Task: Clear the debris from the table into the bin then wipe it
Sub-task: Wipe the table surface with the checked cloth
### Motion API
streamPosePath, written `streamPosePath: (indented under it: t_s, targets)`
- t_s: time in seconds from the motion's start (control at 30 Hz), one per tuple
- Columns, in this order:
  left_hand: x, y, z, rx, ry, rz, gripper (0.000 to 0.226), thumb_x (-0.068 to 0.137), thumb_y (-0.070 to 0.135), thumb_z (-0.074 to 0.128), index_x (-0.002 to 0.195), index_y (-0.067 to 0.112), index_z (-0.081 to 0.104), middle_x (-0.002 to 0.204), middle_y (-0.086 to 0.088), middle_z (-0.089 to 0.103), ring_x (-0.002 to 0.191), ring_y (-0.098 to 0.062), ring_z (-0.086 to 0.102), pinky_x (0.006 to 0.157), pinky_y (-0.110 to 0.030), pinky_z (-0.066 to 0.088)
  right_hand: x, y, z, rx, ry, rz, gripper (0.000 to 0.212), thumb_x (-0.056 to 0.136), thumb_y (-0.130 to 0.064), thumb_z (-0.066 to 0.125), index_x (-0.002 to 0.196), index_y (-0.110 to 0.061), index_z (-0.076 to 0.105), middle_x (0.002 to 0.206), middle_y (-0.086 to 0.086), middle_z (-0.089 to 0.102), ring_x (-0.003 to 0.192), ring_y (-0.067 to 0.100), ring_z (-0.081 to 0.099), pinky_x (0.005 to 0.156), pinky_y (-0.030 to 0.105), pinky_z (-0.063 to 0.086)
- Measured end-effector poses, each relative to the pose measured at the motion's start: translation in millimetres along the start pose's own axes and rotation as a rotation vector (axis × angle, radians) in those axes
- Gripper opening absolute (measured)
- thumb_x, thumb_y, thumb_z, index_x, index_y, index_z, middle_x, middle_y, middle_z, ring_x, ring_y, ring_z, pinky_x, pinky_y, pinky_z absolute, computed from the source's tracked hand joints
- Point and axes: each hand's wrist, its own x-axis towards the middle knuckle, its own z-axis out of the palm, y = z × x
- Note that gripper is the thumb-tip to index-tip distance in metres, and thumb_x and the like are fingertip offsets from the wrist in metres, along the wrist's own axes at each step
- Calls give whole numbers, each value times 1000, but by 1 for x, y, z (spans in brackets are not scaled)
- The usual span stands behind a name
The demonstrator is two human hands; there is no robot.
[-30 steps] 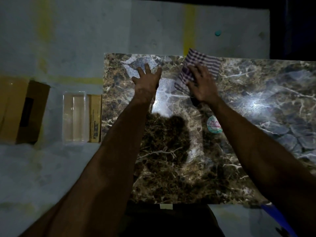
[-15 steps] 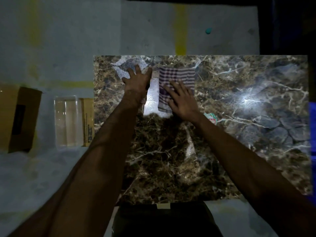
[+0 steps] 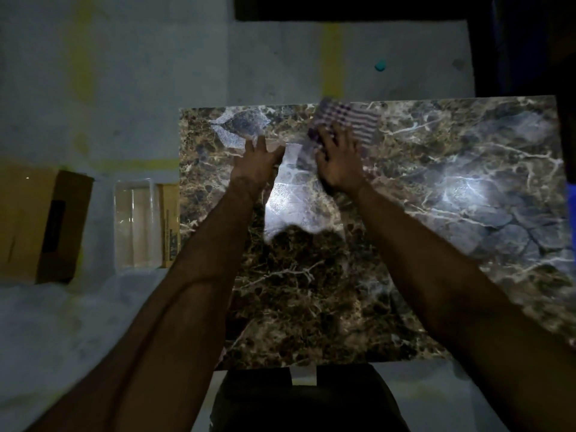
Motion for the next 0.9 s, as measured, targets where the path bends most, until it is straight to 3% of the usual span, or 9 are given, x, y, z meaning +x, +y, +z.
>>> streamPosePath:
  t_s: [0.07,0.2,0.37,0.63,0.73,0.9]
  targets:
    - [0,2,3,23,-7,3,73,100,12,55,161,34,21,164,-26,13,145,-55,20,103,-69,42,-34,-8,13,-17,-19,-95,63,103,-47,29,162,-26,31,168,15,25,153,45,21,123,58,21]
    - [-7,10,14,69,-27,-1,71,103,19,53,162,33,16,163,-31,11,143,-59,20,104,-69,41,-121,6,35,-49,-61,-167,60,104,-44,39,162,-32,29,169,5,25,156,36,19,122,48,16]
    - [-49,54,50,26,-32,-54,72,107,21,46,163,38,3,167,-28,-2,149,-60,6,110,-71,31,-220,52,34,-114,-140,-173,64,104,-43,47,162,-41,21,169,1,26,156,33,20,120,51,29]
    - [-142,142,117,-55,-70,-62,99,93,19,69,163,35,1,169,-22,-11,152,-55,0,113,-67,28,-198,51,7,-24,-116,12,63,102,-45,39,163,-36,23,171,6,19,157,40,11,122,57,21]
    - [-166,156,137,-112,-67,-77,99,92,11,66,164,31,2,170,-17,-11,153,-52,-1,114,-66,28,-215,45,22,-29,-122,-75,61,105,-42,39,163,-34,24,170,6,22,157,41,14,121,58,23]
    - [-198,164,166,-127,-7,-130,95,91,20,63,165,25,4,172,-11,-5,156,-42,3,117,-60,28,-287,65,43,-44,-165,-266,57,103,-42,41,159,-34,35,167,4,32,154,38,26,118,54,31]
